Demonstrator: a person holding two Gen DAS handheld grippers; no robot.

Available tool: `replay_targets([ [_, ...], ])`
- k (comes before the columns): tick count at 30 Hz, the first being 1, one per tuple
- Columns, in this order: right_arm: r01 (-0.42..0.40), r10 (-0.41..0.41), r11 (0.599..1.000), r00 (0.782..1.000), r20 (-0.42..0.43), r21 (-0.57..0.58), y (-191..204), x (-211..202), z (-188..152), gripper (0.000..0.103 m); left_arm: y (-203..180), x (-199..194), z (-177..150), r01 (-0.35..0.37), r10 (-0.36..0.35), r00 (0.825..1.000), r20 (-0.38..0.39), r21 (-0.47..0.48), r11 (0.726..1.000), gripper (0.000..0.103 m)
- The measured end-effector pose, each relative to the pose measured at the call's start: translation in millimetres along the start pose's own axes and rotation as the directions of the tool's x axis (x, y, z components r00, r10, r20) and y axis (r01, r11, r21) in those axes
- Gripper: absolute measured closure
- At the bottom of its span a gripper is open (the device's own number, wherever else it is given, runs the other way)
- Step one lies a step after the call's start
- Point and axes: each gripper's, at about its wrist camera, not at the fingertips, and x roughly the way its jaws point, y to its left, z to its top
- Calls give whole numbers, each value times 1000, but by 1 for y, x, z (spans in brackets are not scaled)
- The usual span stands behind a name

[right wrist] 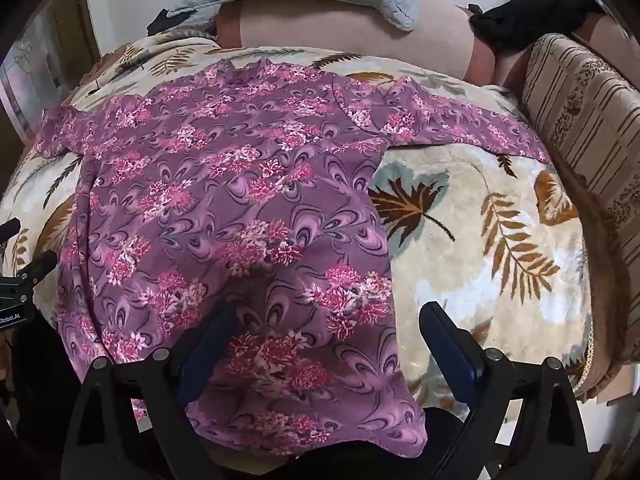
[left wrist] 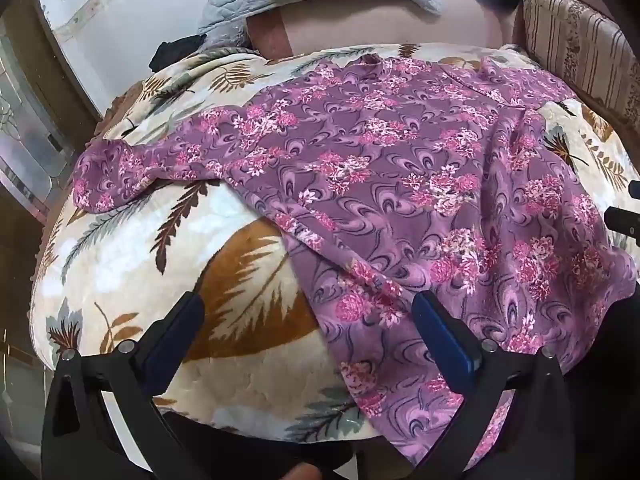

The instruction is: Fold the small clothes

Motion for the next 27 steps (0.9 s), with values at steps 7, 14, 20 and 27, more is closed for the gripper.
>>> replay_targets([
  [7, 32, -32, 999, 999, 6, -19, -6, 3, -5, 8, -14, -7, -18, 1, -1, 1000, 0, 74, 997, 0],
  [14, 79, -79, 997, 996, 35, -8, -8, -8, -10, 8, -19, -11, -22, 30, -29, 1000, -5, 103, 994, 0],
  [20, 81, -81, 997, 996, 41, 11, -13, -7, -9, 8, -14, -10, -18, 59, -58, 998, -18, 75, 995, 0],
  [27, 99, -99, 995, 994, 47, 1, -10, -5, -10, 8, -15, -11, -14, 62, -62, 998, -7, 79, 995, 0],
])
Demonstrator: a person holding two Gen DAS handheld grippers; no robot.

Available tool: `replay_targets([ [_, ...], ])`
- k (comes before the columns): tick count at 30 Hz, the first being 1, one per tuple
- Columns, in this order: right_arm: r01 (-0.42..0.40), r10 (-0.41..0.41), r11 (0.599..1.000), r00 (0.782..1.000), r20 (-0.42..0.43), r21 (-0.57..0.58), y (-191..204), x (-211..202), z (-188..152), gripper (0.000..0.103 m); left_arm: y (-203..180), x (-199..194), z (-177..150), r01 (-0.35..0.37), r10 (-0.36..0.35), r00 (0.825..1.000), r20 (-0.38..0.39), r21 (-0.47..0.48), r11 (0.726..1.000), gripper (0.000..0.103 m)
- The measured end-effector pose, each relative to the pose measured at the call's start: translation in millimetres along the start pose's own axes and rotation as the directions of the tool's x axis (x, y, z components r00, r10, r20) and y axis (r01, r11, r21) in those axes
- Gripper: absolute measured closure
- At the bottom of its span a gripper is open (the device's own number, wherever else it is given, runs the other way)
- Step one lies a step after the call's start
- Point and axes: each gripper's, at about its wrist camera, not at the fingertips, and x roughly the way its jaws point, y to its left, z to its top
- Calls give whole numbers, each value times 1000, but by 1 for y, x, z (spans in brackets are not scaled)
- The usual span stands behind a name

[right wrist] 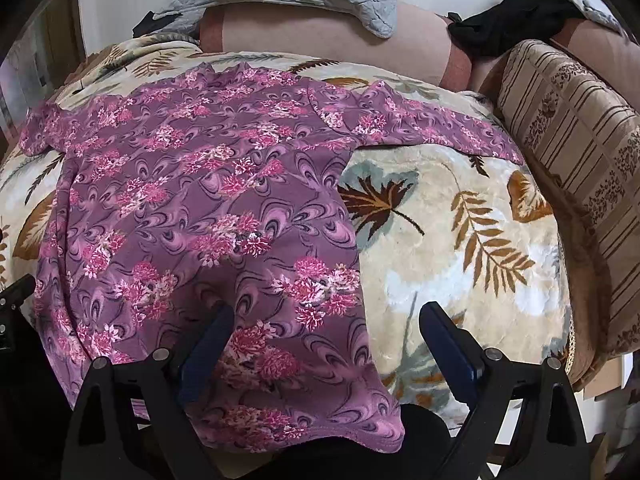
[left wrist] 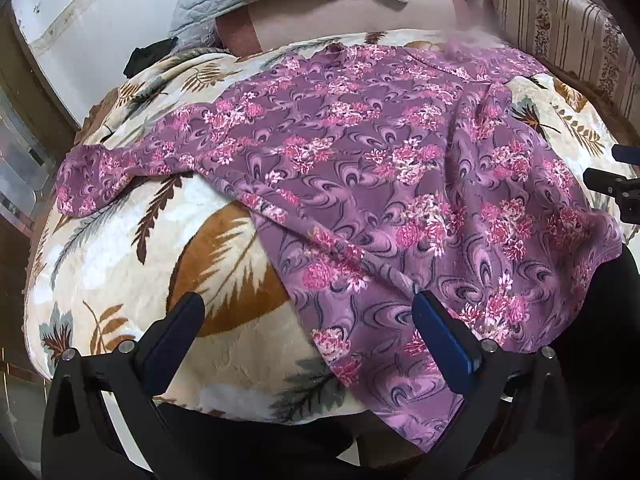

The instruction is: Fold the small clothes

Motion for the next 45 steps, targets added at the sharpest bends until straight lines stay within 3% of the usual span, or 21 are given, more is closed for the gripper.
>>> replay_targets([
  [9, 0, 0, 1000, 1000, -1, -27, 1, 4, 0, 10, 6, 6, -2, -16, 16, 1000, -10, 10, 1000, 0],
  [30, -10, 10, 1000, 1000, -7, -1, -13, 11, 2, 10, 35, 20, 7, -23, 17, 996, -88, -74, 997, 0],
  [45, -19, 18, 999, 999, 29, 27, -31, -3, -8, 10, 20, 2, 10, -10, 7, 998, -55, -56, 998, 0],
])
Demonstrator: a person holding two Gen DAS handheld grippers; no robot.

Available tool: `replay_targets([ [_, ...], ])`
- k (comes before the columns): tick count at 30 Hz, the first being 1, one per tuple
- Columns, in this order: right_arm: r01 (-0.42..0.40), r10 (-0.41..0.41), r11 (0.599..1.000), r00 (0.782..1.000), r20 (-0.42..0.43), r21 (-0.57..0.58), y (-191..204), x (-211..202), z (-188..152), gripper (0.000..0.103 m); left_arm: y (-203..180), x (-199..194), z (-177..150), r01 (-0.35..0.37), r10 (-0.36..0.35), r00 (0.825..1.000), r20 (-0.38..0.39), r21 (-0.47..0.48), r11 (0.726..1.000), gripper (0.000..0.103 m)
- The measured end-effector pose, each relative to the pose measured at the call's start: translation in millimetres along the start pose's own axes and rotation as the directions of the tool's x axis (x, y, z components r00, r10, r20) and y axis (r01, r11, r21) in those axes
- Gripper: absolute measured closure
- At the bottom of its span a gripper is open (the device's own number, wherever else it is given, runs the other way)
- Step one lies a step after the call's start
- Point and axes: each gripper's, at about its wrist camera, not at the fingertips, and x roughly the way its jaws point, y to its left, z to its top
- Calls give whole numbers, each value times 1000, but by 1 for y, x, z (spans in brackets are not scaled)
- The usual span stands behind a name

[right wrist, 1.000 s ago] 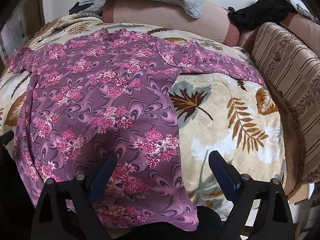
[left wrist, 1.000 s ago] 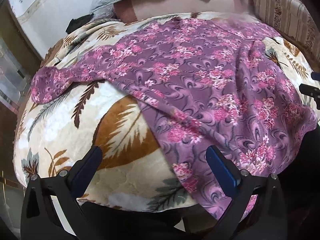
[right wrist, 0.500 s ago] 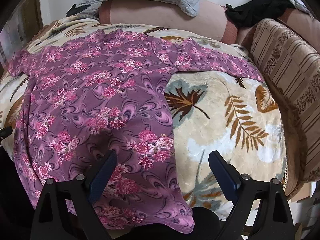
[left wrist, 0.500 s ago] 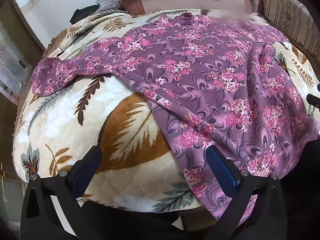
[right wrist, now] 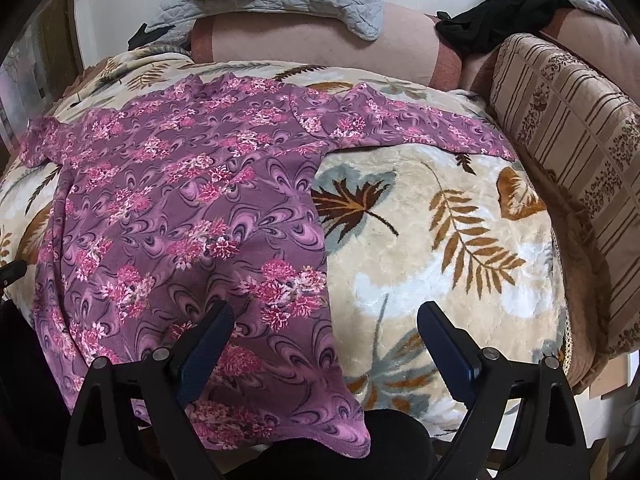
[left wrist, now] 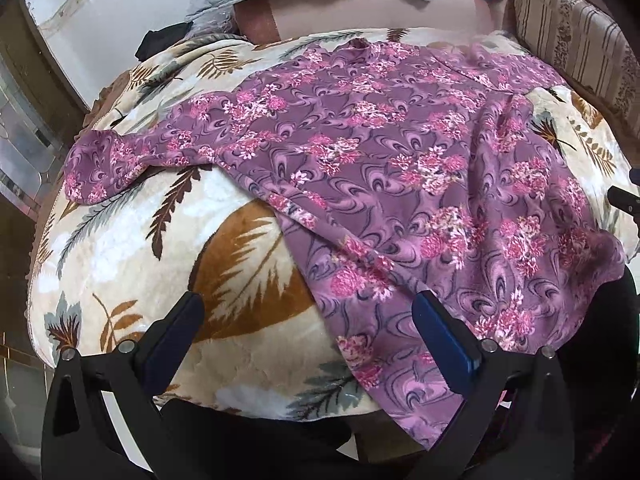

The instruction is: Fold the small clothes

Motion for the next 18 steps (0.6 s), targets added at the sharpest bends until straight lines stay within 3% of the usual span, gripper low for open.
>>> replay_targets([
  [18, -9, 9, 999, 1000, -8, 30, -8, 1, -9, 10, -6, 4, -2, 7, -7, 1000, -28, -4, 1000, 0],
])
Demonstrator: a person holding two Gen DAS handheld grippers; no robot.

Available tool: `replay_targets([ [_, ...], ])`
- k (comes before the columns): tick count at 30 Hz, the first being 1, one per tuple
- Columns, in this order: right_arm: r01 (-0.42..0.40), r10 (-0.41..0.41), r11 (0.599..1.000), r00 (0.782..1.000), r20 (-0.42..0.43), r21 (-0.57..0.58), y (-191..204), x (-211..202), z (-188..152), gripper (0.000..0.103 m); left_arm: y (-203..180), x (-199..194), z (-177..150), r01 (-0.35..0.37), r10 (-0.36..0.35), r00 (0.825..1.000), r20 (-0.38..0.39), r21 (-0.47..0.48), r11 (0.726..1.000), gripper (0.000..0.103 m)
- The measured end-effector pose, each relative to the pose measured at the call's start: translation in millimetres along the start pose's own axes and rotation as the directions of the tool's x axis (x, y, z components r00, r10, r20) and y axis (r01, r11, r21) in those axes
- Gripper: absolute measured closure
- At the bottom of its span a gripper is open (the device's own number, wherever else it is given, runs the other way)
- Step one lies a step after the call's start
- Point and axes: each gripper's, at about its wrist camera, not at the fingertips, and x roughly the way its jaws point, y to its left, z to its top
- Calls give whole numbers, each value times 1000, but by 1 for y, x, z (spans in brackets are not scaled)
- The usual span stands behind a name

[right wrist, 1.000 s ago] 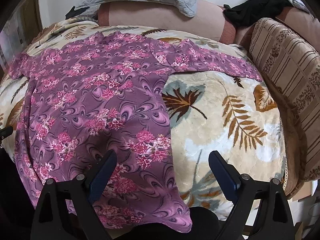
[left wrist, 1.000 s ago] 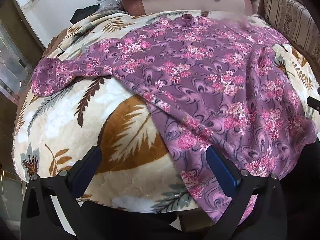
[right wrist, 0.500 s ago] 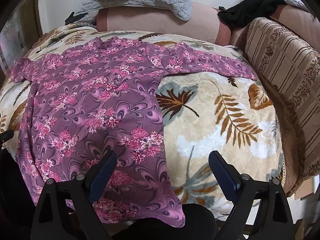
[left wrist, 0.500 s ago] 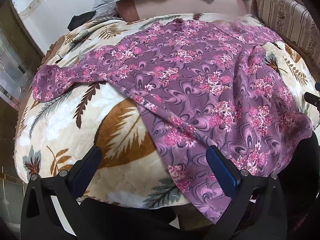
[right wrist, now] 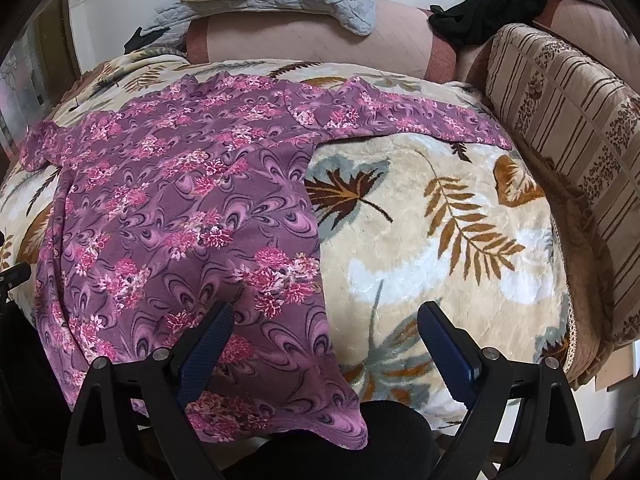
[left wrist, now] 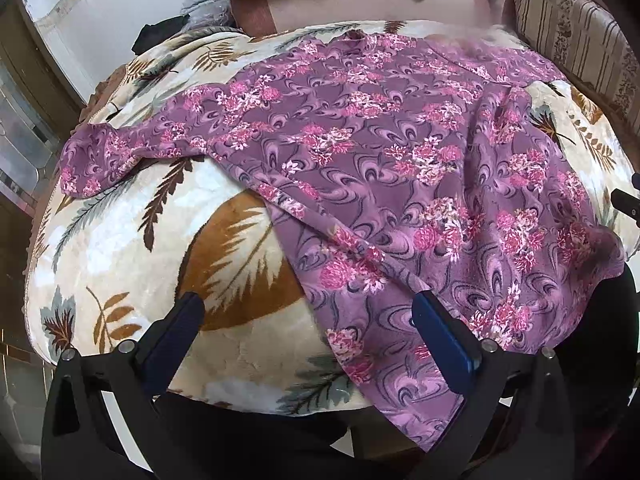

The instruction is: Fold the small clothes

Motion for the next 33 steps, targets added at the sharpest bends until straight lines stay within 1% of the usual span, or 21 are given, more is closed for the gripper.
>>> replay_targets([
  [6, -6, 6, 1000, 1000, -1, 5, -2, 1, 0, 10, 0, 1, 1, 6, -6, 1000, -2, -6, 1000, 0],
  [8, -21, 21, 999, 1000, -11, 26, -6, 4, 1, 10, 6, 2, 1, 35, -36, 999, -13, -32, 999, 0],
  [12, -29, 34, 994, 998, -43, 107, -28, 12, -3, 10, 34, 6, 3, 74, -81, 996, -43, -152, 986, 0],
  [15, -35, 47, 988, 996, -73, 150, -39, 21, -7, 10, 54, 17, 3, 98, -124, 988, -88, -260, 961, 0],
  [17, -60, 77, 984, 992, -98, 167, -42, 28, -11, 10, 56, 25, 1, 137, -181, 977, -117, -307, 942, 0],
  [20, -112, 136, 979, 981, -142, 168, -38, 40, -18, 10, 39, 34, 0, 205, -262, 952, -159, -307, 929, 0],
  [21, -129, 155, 978, 975, -160, 163, -34, 45, -20, 10, 31, 37, 1, 230, -291, 941, -173, -302, 925, 0],
  [23, -170, 199, 973, 961, -193, 158, -28, 51, -26, 11, 13, 40, 3, 293, -356, 913, -197, -289, 911, 0],
  [24, -196, 227, 968, 952, -205, 159, -25, 54, -29, 14, 5, 42, 5, 322, -386, 898, -211, -284, 903, 0],
  [26, -249, 278, 957, 935, -221, 151, -18, 57, -34, 23, -11, 49, 9, 368, -438, 865, -244, -286, 885, 0],
  [27, -268, 296, 952, 928, -228, 146, -16, 57, -36, 37, -15, 52, 10, 365, -441, 859, -260, -292, 884, 0],
  [28, -281, 307, 949, 922, -233, 142, -14, 58, -37, 51, -19, 56, 12, 344, -427, 861, -277, -301, 890, 2],
  [29, -283, 306, 951, 922, -236, 127, -11, 57, -38, 58, -20, 59, 14, 322, -409, 867, -285, -305, 896, 7],
  [30, -280, 298, 954, 926, -232, 111, -11, 55, -38, 79, -19, 60, 15, 294, -381, 876, -295, -301, 907, 20],
  [31, -294, 310, 950, 924, -224, 101, -11, 53, -38, 99, -18, 59, 17, 265, -348, 887, -302, -285, 921, 39],
  [32, -319, 336, 941, 918, -211, 108, -13, 49, -37, 100, -13, 55, 18, 254, -332, 894, -300, -271, 929, 50],
  [33, -334, 352, 935, 918, -185, 119, -18, 42, -36, 100, -6, 52, 19, 251, -327, 898, -295, -268, 930, 78],
])
